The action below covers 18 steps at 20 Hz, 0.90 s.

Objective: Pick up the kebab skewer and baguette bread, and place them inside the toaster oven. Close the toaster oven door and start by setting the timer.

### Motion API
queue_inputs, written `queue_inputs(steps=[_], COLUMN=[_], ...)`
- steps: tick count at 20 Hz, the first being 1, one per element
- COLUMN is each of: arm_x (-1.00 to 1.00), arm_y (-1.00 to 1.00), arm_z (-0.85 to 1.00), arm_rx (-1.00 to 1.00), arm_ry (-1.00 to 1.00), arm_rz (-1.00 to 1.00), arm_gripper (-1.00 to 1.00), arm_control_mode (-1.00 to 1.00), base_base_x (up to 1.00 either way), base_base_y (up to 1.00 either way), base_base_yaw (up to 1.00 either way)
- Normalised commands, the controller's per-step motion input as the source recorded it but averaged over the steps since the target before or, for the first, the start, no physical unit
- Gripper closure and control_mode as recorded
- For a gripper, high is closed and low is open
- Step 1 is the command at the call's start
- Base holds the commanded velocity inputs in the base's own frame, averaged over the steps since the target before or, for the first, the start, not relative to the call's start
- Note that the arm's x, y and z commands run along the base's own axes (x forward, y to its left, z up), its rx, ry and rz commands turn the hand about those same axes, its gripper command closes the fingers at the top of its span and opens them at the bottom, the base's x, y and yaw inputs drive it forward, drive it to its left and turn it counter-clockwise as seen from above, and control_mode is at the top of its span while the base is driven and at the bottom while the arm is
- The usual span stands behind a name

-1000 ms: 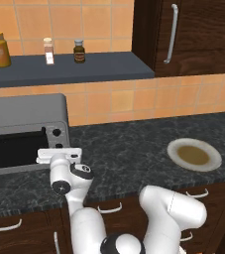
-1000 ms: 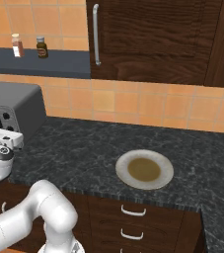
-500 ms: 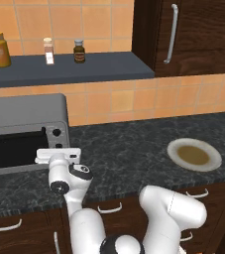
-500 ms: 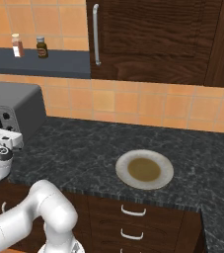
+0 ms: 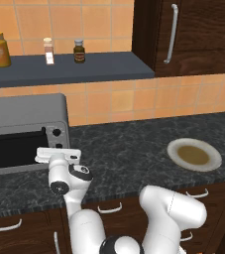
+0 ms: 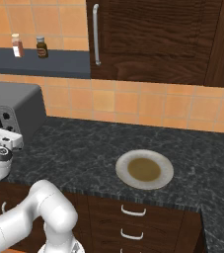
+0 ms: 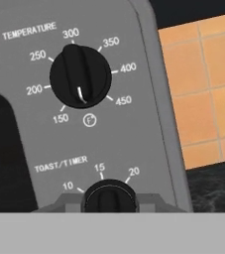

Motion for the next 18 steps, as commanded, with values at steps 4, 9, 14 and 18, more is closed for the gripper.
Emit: queue_inputs(steps=[4, 9, 14, 18], arm_x=[-0.04, -0.05, -0.04, -0.1], arm_y=[0.0, 0.0, 0.0, 0.0], arm_z=[0.0, 0.0, 0.0, 0.0], arm_rx=[0.17, 0.18, 0.19, 0.18], arm_ry=[0.0, 0.0, -0.01, -0.05], arm_rz=[-0.06, -0.08, -0.07, -0.05], arm_gripper=[1.0, 1.0, 1.0, 1.0], arm_control_mode=[-1.0, -1.0, -1.0, -1.0], base_base_x=[0.0, 0.0, 0.0, 0.0], base_base_y=[0.0, 0.0, 0.0, 0.0], base_base_yaw=[0.0, 0.0, 0.0, 0.0])
